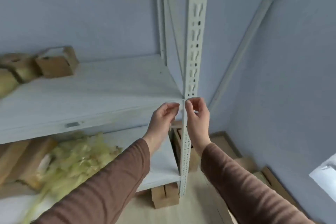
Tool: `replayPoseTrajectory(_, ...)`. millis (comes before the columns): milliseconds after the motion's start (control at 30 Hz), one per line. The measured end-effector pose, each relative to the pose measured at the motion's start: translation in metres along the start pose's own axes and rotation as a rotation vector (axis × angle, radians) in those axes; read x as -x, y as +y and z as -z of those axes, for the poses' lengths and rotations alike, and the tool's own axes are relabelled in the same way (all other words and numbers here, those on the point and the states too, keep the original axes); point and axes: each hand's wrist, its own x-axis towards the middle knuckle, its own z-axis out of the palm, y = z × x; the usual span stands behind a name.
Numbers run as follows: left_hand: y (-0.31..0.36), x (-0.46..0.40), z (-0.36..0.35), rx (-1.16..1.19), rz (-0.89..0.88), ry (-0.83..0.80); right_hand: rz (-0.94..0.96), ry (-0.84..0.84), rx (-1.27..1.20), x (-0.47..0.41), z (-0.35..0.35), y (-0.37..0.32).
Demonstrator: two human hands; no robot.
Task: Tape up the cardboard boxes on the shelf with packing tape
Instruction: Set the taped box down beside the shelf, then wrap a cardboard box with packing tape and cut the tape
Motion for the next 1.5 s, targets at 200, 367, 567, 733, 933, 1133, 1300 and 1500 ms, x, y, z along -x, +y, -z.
replayPoseTrajectory(200, 0.082, 0.041, 0.168, -0.016, -0.109, 0.304, 0.047, -0.267, -0.186, 0.029, -0.147, -0.071)
replayPoseTrajectory(367, 0.111, 0.053, 0.27, -0.036, -0.135, 0.465, -0.058, -0.5, -0.264, 0.035, -0.236, -0.099)
replayPoseTrajectory(567, 0.114, 0.001, 0.377, -0.12, -0.111, 0.482, -0.183, -0.642, -0.242, 0.001, -0.329, -0.103)
replayPoseTrajectory(733, 0.109, -0.074, 0.446, -0.143, -0.052, 0.507, -0.304, -0.7, -0.203, -0.052, -0.396, -0.087)
replayPoseTrajectory(933, 0.105, -0.155, 0.507, -0.142, 0.042, 0.602, -0.421, -0.791, -0.16, -0.108, -0.486, -0.07)
replayPoseTrajectory(1133, 0.1, -0.205, 0.548, -0.162, 0.117, 0.587, -0.499, -0.806, -0.142, -0.131, -0.548, -0.064)
replayPoseTrajectory(1300, 0.094, -0.224, 0.558, -0.182, 0.14, 0.471, -0.497, -0.796, -0.153, -0.13, -0.569, -0.066)
replayPoseTrajectory(1500, 0.093, -0.207, 0.551, -0.143, 0.105, 0.363, -0.498, -0.603, -0.14, -0.115, -0.573, -0.067)
